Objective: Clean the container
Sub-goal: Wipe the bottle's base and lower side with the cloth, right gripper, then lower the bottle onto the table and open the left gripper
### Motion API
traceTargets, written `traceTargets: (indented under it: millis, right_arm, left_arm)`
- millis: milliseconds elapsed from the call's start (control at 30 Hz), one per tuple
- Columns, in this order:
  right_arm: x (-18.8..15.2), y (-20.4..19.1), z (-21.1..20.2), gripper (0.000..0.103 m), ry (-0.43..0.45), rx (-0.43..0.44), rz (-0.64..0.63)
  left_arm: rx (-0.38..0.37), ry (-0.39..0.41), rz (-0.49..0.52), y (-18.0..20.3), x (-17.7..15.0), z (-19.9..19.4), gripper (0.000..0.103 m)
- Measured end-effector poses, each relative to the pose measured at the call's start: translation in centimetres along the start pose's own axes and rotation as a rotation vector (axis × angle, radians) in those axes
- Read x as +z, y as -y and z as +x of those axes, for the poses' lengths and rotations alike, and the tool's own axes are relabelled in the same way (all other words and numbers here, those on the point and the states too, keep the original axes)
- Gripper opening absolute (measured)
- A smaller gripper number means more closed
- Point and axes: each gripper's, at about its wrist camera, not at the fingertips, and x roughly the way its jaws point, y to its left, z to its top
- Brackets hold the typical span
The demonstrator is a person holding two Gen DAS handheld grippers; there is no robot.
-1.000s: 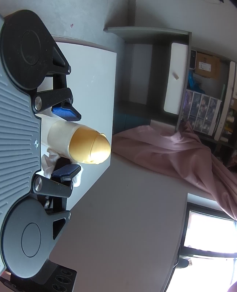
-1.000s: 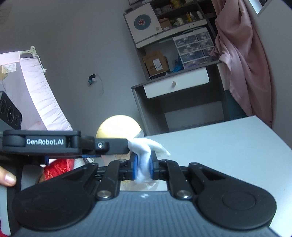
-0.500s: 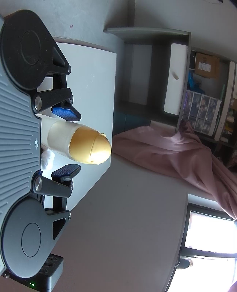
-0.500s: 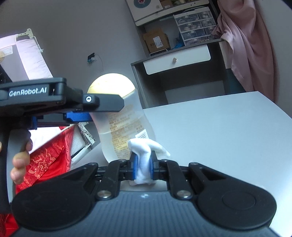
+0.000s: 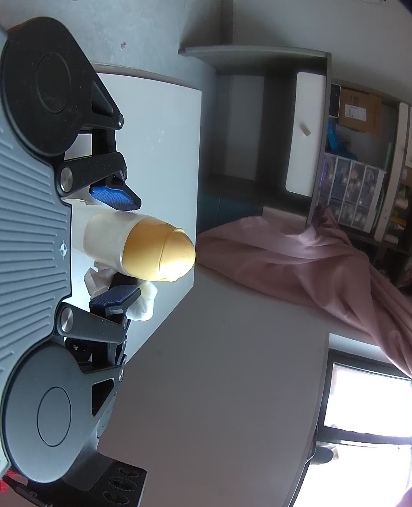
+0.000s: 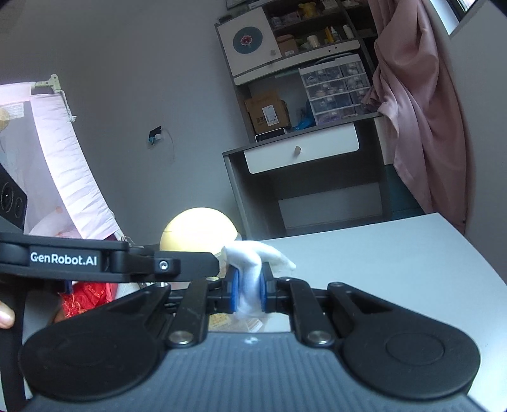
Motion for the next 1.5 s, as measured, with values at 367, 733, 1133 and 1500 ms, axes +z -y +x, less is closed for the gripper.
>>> traceTargets:
  millis: [367, 733, 1133, 1500]
  right_arm:
    - [-2.1, 0.7, 0.9, 0.012, -0.107, -0.002, 0.026]
    - [-3.3, 0.5, 1.3, 0.012, -0.158, -0.011, 0.024]
    - [-3.2, 0.3, -0.1, 0.012, -0.132, -0.028, 0.023]
    - [-1.8, -1.0, -5.6, 0.012, 0.021, -0.154, -0.109]
  left_arm:
    - [0.001, 0.000, -0.002, 0.0, 0.3, 0.0, 0.053]
    - [0.003, -0.003, -0.010, -0.1, 0.2, 0.2, 0.053]
    - [0.043, 0.007, -0.024, -0.2, -0.4, -0.7, 0.056]
    - [0.159, 0.122, -0.059, 0.8, -2.0, -6.5, 0.101]
